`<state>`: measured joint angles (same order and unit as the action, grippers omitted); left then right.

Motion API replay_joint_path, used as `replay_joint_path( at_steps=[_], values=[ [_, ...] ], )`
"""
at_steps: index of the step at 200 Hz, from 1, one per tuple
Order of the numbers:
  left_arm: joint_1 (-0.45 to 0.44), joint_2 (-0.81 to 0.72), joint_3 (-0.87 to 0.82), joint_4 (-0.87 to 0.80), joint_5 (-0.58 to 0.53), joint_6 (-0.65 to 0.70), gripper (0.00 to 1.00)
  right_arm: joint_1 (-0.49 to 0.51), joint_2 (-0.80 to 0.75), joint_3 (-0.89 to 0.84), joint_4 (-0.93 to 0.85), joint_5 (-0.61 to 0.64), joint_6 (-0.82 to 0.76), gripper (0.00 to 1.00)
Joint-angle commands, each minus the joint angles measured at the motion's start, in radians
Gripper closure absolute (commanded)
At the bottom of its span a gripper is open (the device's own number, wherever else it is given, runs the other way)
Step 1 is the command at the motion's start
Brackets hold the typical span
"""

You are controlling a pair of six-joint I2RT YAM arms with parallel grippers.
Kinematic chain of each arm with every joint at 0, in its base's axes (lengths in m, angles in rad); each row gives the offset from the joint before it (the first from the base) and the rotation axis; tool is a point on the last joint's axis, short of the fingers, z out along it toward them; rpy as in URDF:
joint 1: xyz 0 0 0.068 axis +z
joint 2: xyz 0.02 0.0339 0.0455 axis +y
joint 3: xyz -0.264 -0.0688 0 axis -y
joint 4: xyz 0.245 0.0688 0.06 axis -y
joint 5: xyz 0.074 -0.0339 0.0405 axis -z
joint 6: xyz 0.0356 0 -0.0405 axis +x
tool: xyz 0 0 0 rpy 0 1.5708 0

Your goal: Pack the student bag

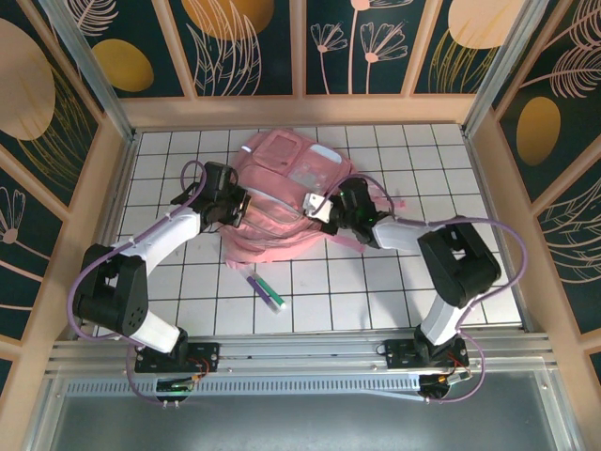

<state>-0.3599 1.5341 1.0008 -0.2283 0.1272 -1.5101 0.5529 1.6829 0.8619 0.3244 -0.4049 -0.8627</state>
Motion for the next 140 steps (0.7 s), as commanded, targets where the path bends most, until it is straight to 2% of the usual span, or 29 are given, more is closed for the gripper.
replay_joint_path(
  at_steps=[1,18,38,44,49,65,140],
  values=[
    [-0.011,-0.012,-0.004,0.046,0.038,-0.028,1.0,0.0,-0.08,0.032,-0.207,-0.154,-0.096,1.0],
    [-0.011,-0.001,0.003,0.056,0.039,-0.038,1.0,0.001,-0.068,0.066,-0.331,-0.149,-0.115,1.0],
    [-0.011,0.008,0.01,0.063,0.052,-0.04,1.0,0.0,-0.053,0.063,-0.346,-0.169,-0.09,1.0],
    [-0.012,0.01,0.008,0.065,0.059,-0.045,1.0,-0.023,-0.048,0.059,-0.33,-0.158,-0.065,0.85],
    [-0.011,0.012,0.006,0.069,0.067,-0.048,1.0,-0.037,-0.046,0.052,-0.315,-0.152,-0.05,0.78],
    [-0.011,0.013,0.01,0.069,0.089,-0.054,1.0,-0.062,-0.028,0.038,-0.261,-0.139,-0.028,0.67],
    [-0.014,-0.011,0.014,0.066,0.112,-0.068,1.0,-0.051,0.13,0.118,-0.157,-0.147,-0.018,0.66]
  ],
)
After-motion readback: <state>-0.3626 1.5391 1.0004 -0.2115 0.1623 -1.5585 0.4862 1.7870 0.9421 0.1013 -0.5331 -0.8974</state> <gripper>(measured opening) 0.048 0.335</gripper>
